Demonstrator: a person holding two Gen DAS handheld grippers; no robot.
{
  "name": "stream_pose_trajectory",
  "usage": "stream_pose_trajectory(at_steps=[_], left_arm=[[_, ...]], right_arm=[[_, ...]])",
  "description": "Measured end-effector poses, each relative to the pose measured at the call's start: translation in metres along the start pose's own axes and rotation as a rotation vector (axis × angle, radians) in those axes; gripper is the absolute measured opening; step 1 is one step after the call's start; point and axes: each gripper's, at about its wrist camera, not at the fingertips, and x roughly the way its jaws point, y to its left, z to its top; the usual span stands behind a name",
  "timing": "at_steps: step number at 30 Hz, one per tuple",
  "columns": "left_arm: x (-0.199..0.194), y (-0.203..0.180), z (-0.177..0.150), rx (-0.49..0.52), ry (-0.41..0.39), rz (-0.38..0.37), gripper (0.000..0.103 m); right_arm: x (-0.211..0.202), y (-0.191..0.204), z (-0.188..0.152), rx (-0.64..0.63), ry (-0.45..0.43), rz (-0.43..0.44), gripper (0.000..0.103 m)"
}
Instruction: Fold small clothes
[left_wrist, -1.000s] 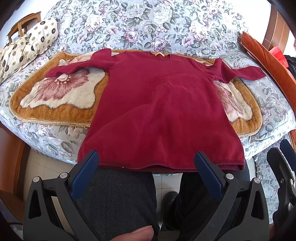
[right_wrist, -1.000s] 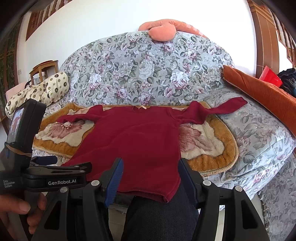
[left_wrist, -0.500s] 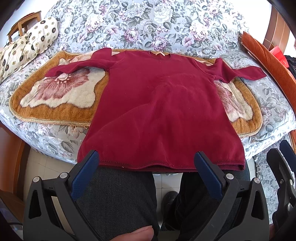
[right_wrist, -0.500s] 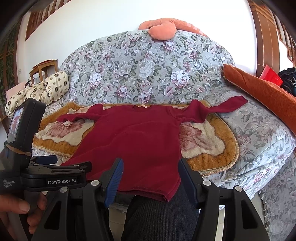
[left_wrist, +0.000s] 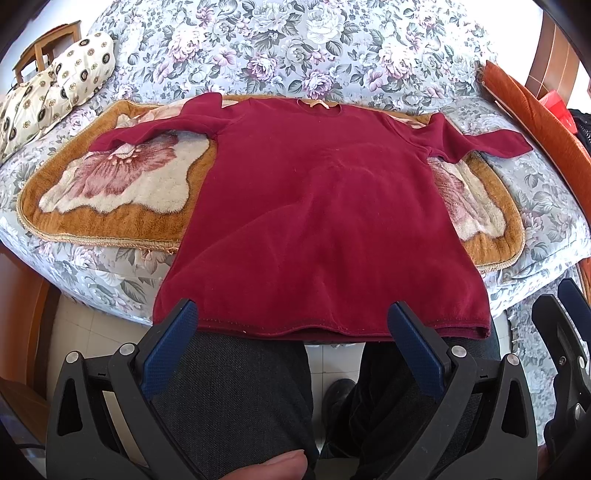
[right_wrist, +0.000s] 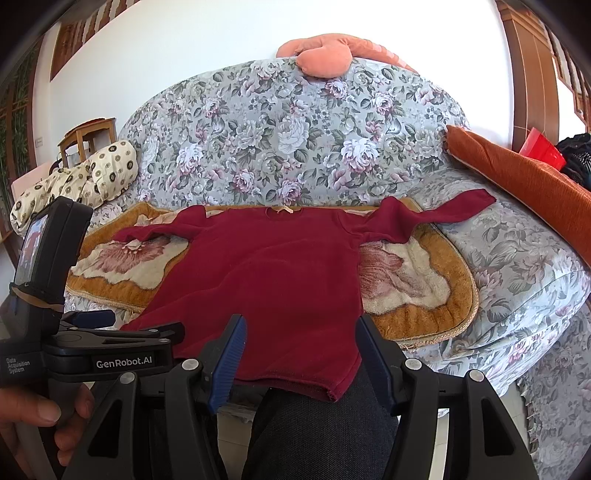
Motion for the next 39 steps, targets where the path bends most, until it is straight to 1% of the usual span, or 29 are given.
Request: stream_pose_trajectory(at_steps=[39], left_arm=[[0.0010, 0.0011, -0.0009, -0.002, 0.009, 0.000, 0.103]], right_arm=[[0.0048, -0.0047, -0.0005, 0.016, 0.030, 0.001, 0.059]])
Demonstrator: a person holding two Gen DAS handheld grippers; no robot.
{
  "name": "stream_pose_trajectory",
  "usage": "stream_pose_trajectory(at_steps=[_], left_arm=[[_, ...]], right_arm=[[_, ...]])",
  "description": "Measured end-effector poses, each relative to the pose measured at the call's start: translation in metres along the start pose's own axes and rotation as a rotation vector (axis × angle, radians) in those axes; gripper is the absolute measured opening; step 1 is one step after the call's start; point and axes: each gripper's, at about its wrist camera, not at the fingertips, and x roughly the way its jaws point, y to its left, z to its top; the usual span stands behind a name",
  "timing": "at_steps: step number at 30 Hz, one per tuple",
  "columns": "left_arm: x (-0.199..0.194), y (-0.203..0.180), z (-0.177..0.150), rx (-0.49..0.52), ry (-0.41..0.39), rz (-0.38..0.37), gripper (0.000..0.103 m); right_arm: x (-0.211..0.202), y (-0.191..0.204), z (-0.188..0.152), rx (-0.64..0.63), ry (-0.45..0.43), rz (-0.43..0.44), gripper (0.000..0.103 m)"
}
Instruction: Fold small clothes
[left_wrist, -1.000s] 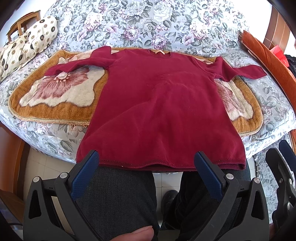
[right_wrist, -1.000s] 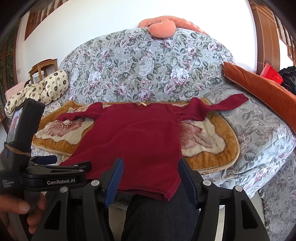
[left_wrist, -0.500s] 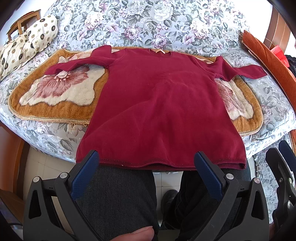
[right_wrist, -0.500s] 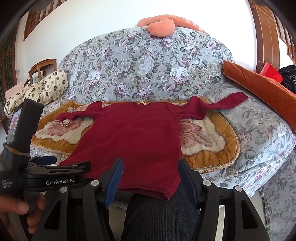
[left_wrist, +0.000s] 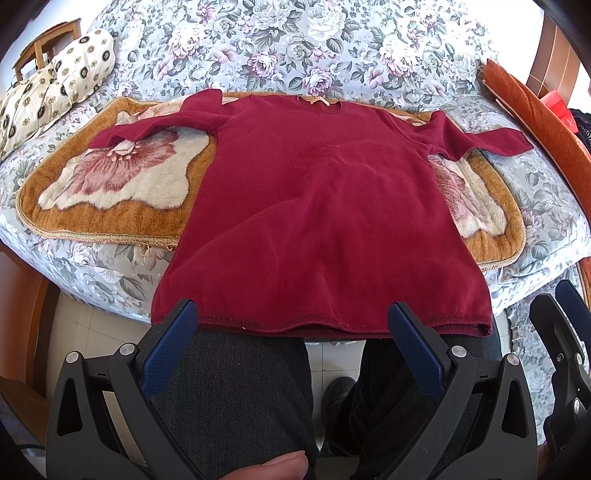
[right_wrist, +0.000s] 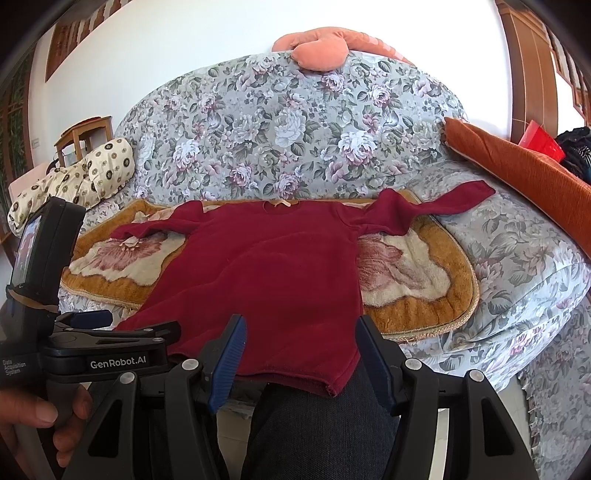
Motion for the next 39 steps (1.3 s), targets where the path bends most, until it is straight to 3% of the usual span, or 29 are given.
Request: stream_pose_trajectory(at_steps=[39], left_arm=[[0.0045, -0.0001, -0.0050, -0.001, 0.009, -0.005, 0.103]], right_arm=[[0.0033, -0.0007, -0.0018, 0.011, 0.014, 0.002, 0.059]])
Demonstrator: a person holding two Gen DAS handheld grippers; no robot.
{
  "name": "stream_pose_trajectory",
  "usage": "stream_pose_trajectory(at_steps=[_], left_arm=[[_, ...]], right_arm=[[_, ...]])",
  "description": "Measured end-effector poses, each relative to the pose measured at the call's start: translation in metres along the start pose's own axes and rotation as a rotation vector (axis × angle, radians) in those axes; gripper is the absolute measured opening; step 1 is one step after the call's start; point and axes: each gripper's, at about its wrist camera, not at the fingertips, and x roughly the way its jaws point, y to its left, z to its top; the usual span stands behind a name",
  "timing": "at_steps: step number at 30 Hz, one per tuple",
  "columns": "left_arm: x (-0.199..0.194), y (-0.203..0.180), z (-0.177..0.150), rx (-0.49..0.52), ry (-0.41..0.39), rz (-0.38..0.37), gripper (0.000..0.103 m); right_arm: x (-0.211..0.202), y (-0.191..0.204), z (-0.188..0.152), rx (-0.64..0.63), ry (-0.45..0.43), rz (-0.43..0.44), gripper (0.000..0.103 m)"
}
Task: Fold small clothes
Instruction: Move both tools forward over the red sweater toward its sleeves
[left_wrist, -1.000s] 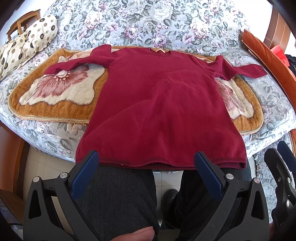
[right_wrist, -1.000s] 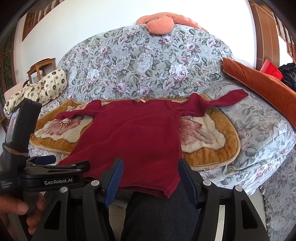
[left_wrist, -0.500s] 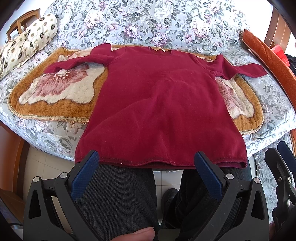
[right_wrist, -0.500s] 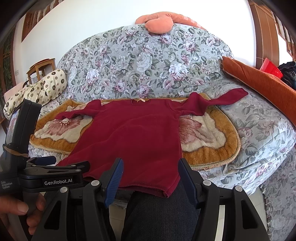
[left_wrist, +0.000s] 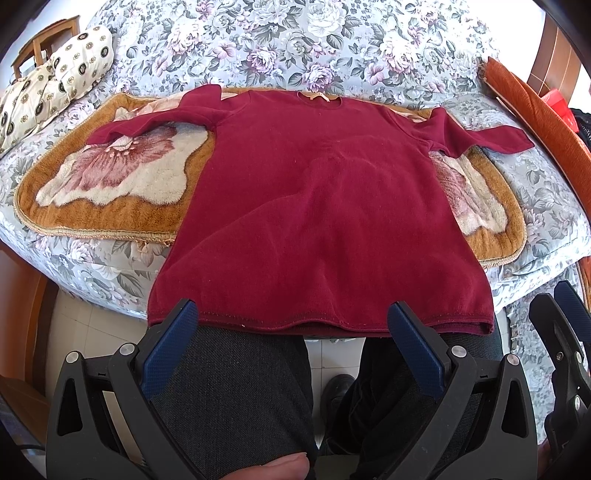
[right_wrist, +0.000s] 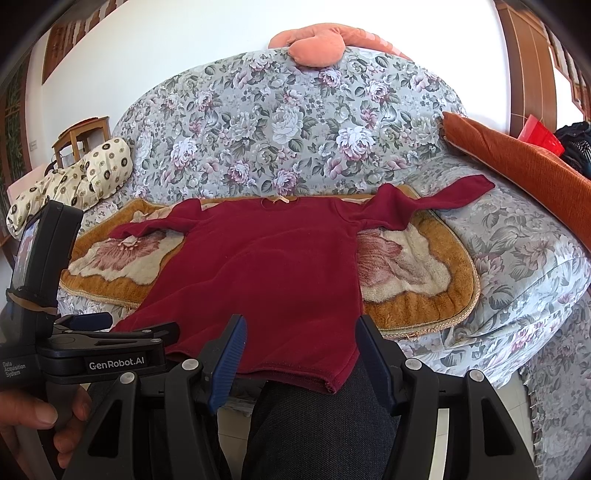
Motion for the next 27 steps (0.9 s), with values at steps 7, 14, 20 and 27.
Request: stream_pose_trajectory(at_steps=[7, 14, 20, 27], left_arm=[[0.011, 0.005, 0.010, -0.022, 0.027, 0.005, 0.102], [0.022, 0.012, 0.031, -0.036, 0.038, 0.023, 0.103], [0.042, 0.014, 0.045, -0.038, 0.070, 0.039, 0.103], [0.061, 0.017, 0.066, -0.030, 0.079, 0.056, 0.103]], right_arm=[[0.008, -0.003, 0.006, 0.010, 0.013, -0.017, 0.059], [0.026, -0.014, 0.024, 0.011, 0.023, -0.046, 0.059], [0.047, -0.022, 0.039, -0.013, 0.035, -0.070, 0.059], [0.077, -0.031, 0.054, -0.015, 0.061, -0.080, 0.059]])
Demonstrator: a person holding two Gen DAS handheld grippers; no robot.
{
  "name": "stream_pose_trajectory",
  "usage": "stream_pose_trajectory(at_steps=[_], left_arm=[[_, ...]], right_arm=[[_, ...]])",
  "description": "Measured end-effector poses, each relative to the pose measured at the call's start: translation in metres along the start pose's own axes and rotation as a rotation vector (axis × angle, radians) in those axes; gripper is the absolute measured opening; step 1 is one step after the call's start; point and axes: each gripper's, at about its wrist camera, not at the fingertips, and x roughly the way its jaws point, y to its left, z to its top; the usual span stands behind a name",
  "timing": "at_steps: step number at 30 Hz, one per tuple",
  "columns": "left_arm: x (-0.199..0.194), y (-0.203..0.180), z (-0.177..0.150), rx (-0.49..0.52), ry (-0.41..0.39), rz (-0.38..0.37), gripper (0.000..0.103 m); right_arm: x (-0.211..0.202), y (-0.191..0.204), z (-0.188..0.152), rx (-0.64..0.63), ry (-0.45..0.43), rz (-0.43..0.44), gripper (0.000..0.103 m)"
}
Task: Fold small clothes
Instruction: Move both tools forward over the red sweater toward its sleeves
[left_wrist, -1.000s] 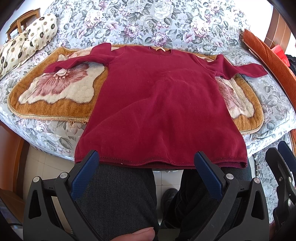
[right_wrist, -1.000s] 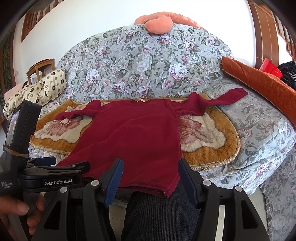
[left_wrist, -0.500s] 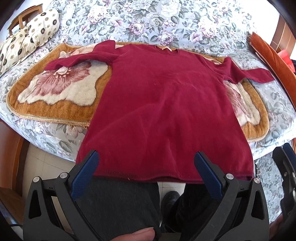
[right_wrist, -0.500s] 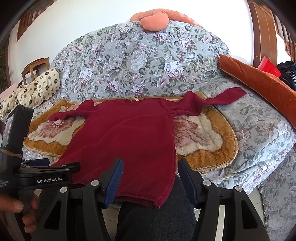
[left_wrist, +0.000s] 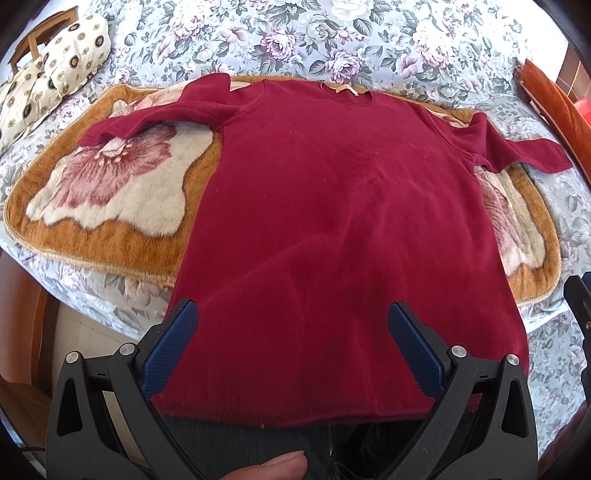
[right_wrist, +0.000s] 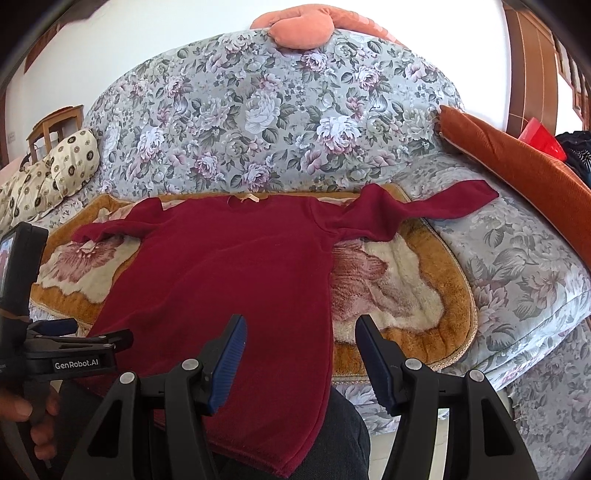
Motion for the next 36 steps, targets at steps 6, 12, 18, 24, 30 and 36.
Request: stream_pose_trajectory(at_steps=[6, 12, 18, 24, 30, 36], left_arm=[[0.010, 0.000, 0.024, -0.004, -0.004, -0.020, 0.103], [0.000, -0.001, 0.041, 0.048, -0.127, -0.054, 0.103], [0.012, -0.005, 0.042, 0.078, -0.090, -0.115, 0.103], [0.013, -0.009, 0.039, 0.104, -0.095, -0.046, 0.103], [0.015, -0.004, 0.034, 0.072, -0.057, -0.101, 0.102], [0.008, -0.009, 0.027, 0.065, -0.068, -0.091, 0.103]], right_arm=[[0.025, -0.003, 0.014, -0.015, 0.018, -0.002, 0.059], [0.045, -0.002, 0.032, -0.042, 0.026, -0.035, 0.059], [0.056, 0.001, 0.039, -0.061, 0.039, -0.059, 0.059], [0.062, 0.002, 0.040, -0.093, 0.047, -0.068, 0.059], [0.063, -0.005, 0.037, -0.099, 0.070, -0.083, 0.059], [0.059, -0.008, 0.035, -0.095, 0.065, -0.089, 0.059]])
